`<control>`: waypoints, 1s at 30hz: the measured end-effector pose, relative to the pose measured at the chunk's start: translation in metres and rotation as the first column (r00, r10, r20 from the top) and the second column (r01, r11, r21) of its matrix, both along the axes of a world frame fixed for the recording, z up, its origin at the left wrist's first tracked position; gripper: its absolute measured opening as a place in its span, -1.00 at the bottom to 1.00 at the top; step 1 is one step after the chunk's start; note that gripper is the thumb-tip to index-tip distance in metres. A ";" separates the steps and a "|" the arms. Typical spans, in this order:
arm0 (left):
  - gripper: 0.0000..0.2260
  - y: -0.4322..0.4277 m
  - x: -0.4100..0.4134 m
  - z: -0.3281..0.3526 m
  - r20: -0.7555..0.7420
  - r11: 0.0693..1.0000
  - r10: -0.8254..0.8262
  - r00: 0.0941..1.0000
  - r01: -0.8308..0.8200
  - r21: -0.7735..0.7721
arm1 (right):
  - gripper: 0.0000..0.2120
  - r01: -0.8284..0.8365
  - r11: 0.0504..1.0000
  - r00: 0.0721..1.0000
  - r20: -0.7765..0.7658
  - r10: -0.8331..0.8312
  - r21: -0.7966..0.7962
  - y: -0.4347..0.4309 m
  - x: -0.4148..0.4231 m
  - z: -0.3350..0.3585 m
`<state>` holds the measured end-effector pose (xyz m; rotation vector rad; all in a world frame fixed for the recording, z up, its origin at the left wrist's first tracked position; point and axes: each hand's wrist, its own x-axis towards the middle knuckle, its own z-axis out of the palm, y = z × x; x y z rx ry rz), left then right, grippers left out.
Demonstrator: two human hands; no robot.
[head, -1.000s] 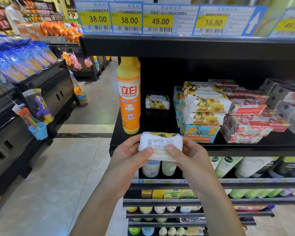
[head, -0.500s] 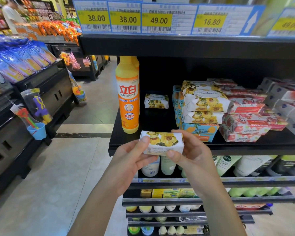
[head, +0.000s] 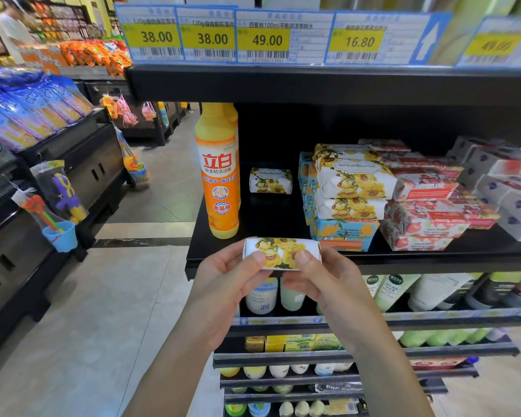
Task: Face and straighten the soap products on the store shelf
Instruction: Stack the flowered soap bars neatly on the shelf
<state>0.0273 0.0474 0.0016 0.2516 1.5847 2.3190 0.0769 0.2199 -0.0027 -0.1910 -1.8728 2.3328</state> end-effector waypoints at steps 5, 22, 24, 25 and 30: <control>-0.52 0.001 0.002 0.000 0.023 1.000 0.016 1.000 -0.016 0.005 | -0.54 -0.001 1.000 1.000 -0.013 0.001 0.008 0.000 0.000 0.003; -0.62 -0.004 -0.006 0.006 0.043 0.997 -0.079 0.996 0.080 -0.020 | -0.33 -0.076 0.985 0.978 -0.178 0.104 0.158 0.018 -0.001 -0.005; -0.64 -0.003 -0.007 0.005 0.017 0.996 -0.072 0.997 0.073 -0.045 | -0.33 -0.098 0.972 0.975 -0.175 0.136 0.214 0.019 0.000 -0.004; -0.65 -0.002 -0.007 0.004 0.004 0.997 -0.062 0.998 0.062 -0.055 | -0.33 -0.097 0.960 0.975 -0.170 0.144 0.262 0.020 0.001 -0.002; -0.75 0.005 -0.003 0.003 -0.034 0.990 0.013 0.999 -0.017 -0.141 | -0.24 0.081 0.663 0.977 -0.192 0.097 0.744 0.023 0.010 0.010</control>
